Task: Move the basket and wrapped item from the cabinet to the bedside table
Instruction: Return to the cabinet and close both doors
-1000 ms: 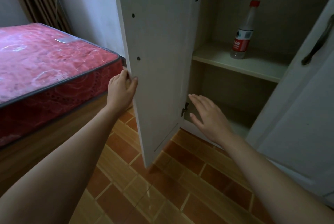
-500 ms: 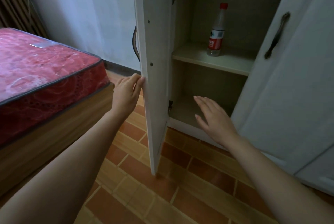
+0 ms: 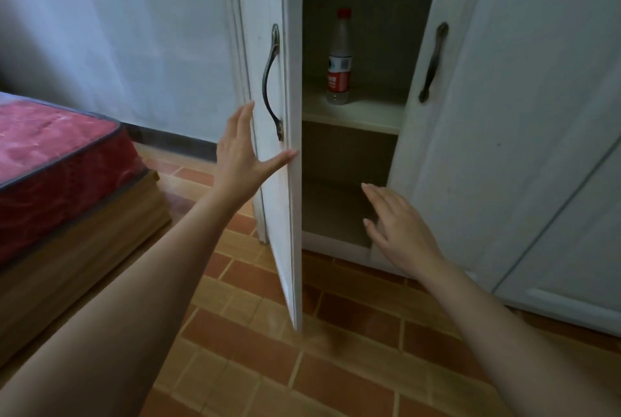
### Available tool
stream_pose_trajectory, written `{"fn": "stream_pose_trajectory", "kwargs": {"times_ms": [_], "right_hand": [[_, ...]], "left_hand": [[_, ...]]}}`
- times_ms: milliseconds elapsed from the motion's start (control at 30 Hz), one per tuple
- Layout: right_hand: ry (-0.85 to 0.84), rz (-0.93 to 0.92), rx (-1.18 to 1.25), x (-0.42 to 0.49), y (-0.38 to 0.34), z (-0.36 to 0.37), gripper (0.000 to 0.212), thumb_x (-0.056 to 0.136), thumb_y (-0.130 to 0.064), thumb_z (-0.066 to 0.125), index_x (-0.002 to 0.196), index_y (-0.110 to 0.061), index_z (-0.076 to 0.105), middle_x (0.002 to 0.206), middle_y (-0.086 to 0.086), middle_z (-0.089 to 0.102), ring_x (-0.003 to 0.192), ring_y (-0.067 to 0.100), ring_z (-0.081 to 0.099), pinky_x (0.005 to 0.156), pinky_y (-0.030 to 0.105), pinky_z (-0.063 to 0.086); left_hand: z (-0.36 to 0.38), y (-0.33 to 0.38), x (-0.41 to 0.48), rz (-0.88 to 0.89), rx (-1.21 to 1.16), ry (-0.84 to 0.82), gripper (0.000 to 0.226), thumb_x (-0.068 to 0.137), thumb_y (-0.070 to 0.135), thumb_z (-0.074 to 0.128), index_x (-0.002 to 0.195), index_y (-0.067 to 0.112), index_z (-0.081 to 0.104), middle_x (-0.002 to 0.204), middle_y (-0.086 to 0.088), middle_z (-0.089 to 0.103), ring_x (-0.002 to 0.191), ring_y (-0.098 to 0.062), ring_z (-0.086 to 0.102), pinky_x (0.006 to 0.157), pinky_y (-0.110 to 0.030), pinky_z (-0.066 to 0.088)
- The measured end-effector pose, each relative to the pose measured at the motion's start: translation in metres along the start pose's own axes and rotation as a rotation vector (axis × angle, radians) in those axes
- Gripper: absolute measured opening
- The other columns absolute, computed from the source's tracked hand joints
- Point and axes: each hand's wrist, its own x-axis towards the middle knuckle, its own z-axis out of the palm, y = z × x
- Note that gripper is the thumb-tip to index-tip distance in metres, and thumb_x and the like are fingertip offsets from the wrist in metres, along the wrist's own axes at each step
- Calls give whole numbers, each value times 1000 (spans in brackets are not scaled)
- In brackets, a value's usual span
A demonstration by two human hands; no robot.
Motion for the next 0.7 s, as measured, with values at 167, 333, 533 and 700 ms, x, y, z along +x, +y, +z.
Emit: {"fn": "stream_pose_trajectory", "kwargs": {"times_ms": [167, 333, 533, 700], "right_hand": [[24, 44, 5, 4, 18, -10, 57, 96, -27, 42, 145, -19, 14, 151, 3, 26, 138, 18, 22, 112, 32, 18], [18, 46, -30, 11, 38, -17, 60, 95, -25, 43, 145, -20, 11, 150, 5, 27, 137, 21, 24, 112, 39, 24], [17, 77, -92, 12, 70, -14, 62, 94, -21, 45, 145, -19, 11, 148, 7, 31, 135, 24, 27, 111, 40, 26], [20, 80, -147, 16, 86, -2, 62, 91, -19, 47, 145, -17, 15, 147, 10, 32, 134, 27, 30, 106, 47, 34]], "left_hand": [[32, 24, 26, 142, -4, 6, 107, 68, 66, 59, 145, 21, 0, 154, -6, 4, 140, -22, 3, 112, -52, 10], [68, 40, 45, 213, -43, -23, 104, 71, 63, 59, 145, 23, -3, 155, -5, -2, 140, -19, -4, 113, -52, 3], [102, 52, 68, 292, -11, -40, 102, 74, 57, 60, 145, 20, -3, 155, -7, -5, 140, -19, -9, 112, -49, -4], [120, 53, 84, 337, -19, -74, 96, 77, 61, 53, 143, 26, -8, 155, -7, -6, 140, -17, -10, 112, -49, -5]]}}
